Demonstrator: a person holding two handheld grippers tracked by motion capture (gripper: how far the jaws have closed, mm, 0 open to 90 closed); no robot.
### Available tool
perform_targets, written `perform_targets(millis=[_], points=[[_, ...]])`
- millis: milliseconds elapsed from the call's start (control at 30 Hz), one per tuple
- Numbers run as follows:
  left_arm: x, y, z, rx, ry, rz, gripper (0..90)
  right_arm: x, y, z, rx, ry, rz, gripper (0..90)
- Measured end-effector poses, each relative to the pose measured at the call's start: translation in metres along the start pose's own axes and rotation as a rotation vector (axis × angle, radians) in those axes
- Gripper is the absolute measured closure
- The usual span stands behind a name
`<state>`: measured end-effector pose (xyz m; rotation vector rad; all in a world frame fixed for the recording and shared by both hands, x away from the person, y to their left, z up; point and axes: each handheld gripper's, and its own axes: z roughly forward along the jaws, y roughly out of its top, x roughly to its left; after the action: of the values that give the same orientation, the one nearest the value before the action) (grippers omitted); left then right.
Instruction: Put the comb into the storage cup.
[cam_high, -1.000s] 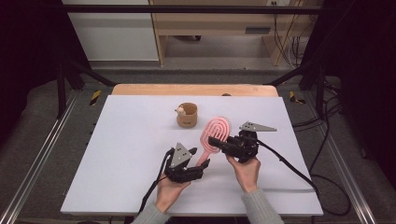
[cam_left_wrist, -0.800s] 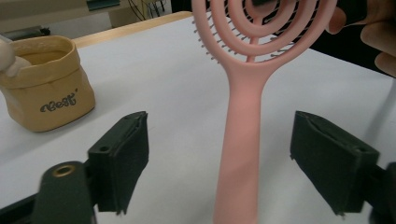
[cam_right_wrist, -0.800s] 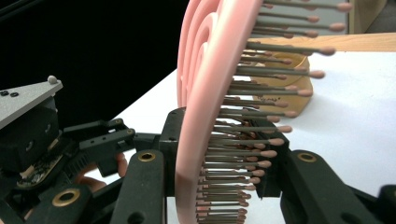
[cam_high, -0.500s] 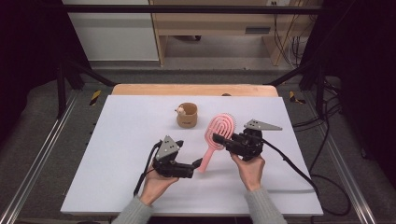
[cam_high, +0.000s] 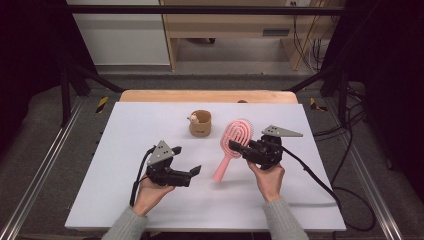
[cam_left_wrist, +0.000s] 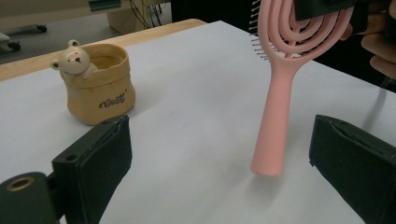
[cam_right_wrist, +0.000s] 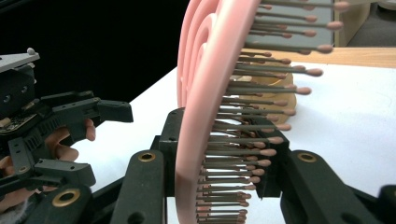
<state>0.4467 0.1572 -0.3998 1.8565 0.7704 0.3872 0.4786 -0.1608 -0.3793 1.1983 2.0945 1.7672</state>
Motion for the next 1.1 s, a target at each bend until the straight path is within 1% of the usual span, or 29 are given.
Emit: perform_targets(millis=[133,333,400,467,600,700,900,967,1100], points=[[0.008,-0.005,-0.008,0.000,0.001,0.001,5.9,0.001,0.003,0.000,-0.008,-0.001,-0.007,63.3],[0.021,-0.013,-0.019,-0.016,0.007,-0.019,5.9,0.003,0.007,0.001,-0.007,-0.007,-0.015,63.2],[0.025,-0.016,-0.023,-0.015,0.011,-0.019,5.9,0.004,0.009,0.002,-0.006,-0.011,-0.017,63.2],[0.029,-0.019,-0.027,-0.013,0.022,-0.011,5.9,0.003,0.010,0.002,-0.008,-0.011,-0.022,63.2],[0.037,-0.028,-0.035,-0.010,0.031,-0.020,5.9,0.003,0.012,0.003,-0.006,-0.019,-0.023,63.2],[0.043,-0.035,-0.040,-0.001,0.050,-0.019,6.0,0.004,0.013,0.004,-0.005,-0.023,-0.030,63.2],[0.052,-0.043,-0.051,-0.013,0.072,-0.024,6.0,0.006,0.016,0.005,-0.001,-0.033,-0.046,63.2],[0.055,-0.046,-0.054,-0.012,0.079,-0.029,6.0,0.007,0.018,0.005,-0.003,-0.030,-0.043,63.2],[0.060,-0.053,-0.060,-0.007,0.091,-0.025,6.0,0.009,0.020,0.006,0.000,-0.034,-0.055,63.2]])
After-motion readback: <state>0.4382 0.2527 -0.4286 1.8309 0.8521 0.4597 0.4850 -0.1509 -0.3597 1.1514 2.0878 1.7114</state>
